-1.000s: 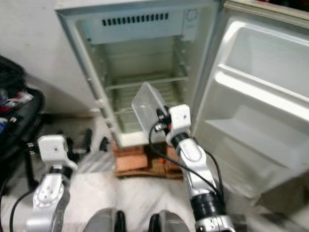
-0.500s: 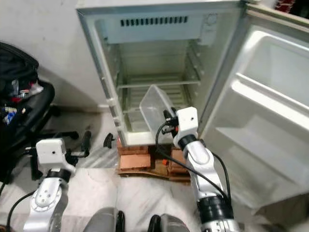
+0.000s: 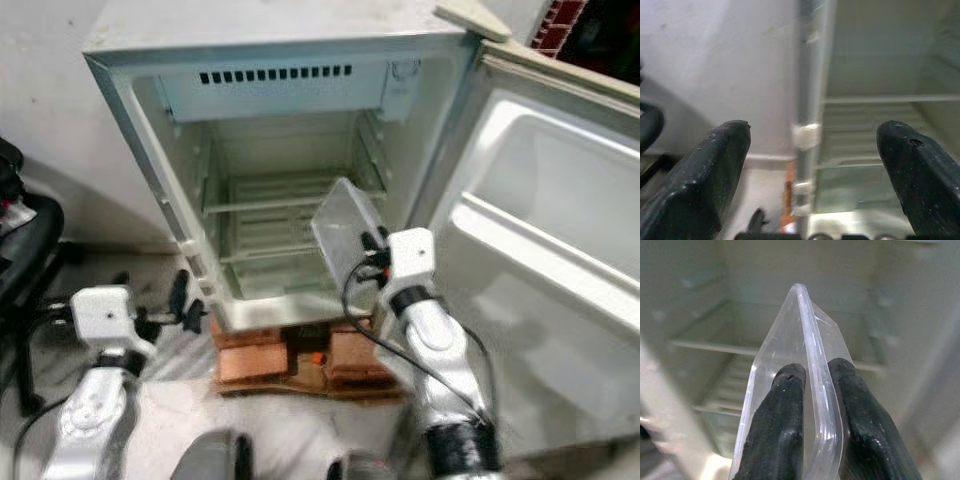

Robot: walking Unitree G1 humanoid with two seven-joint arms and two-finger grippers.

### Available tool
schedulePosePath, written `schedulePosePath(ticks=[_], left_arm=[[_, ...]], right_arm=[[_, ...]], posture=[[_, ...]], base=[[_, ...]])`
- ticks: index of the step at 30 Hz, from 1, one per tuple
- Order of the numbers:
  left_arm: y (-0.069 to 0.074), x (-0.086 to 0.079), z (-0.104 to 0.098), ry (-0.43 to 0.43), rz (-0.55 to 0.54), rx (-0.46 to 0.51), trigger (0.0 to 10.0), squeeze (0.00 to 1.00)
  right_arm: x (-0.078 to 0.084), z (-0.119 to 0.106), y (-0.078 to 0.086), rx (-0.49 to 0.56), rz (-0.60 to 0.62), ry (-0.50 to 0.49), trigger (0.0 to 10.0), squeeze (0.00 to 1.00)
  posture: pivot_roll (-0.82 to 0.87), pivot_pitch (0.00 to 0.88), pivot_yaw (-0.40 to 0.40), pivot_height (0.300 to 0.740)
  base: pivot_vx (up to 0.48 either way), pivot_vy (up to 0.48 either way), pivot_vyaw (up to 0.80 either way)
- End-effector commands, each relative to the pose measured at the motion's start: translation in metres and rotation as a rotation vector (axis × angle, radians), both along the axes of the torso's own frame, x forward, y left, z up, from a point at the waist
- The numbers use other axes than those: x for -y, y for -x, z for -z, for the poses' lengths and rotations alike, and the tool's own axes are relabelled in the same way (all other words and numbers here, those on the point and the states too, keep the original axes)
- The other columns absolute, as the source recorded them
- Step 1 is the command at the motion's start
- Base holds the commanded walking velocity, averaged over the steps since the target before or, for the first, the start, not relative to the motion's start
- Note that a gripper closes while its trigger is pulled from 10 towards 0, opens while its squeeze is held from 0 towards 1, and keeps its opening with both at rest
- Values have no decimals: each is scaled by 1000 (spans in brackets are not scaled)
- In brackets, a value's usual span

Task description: Restocking fridge

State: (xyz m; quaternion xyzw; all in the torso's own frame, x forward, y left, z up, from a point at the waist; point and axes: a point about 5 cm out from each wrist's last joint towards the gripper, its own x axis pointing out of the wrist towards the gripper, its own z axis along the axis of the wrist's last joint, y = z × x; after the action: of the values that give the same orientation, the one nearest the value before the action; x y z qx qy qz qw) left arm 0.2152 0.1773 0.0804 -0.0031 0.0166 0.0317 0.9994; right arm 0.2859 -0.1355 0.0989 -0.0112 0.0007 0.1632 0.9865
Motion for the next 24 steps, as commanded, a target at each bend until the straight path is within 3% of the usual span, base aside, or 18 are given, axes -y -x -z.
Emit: schedulePosePath(ticks=[1,12,24], left_arm=[[2,-1,1,12,-10,-10,10000,0],[-1,1,-1,10,-3,-15,10000,0],[-2,4,-1,5,18,-21,10000,0]], right_arm=[[4,2,1,-10,13,17,10000,0],[2,-1,-2,-2,4,31,10000,0],[-2,1,-1,-6,1,26,10000,0]], posture=[[105,132,-21,740],[104,144,-13,740],[104,146,-17,740]], base=[[0,431,0],[0,57,0],[0,453,0]])
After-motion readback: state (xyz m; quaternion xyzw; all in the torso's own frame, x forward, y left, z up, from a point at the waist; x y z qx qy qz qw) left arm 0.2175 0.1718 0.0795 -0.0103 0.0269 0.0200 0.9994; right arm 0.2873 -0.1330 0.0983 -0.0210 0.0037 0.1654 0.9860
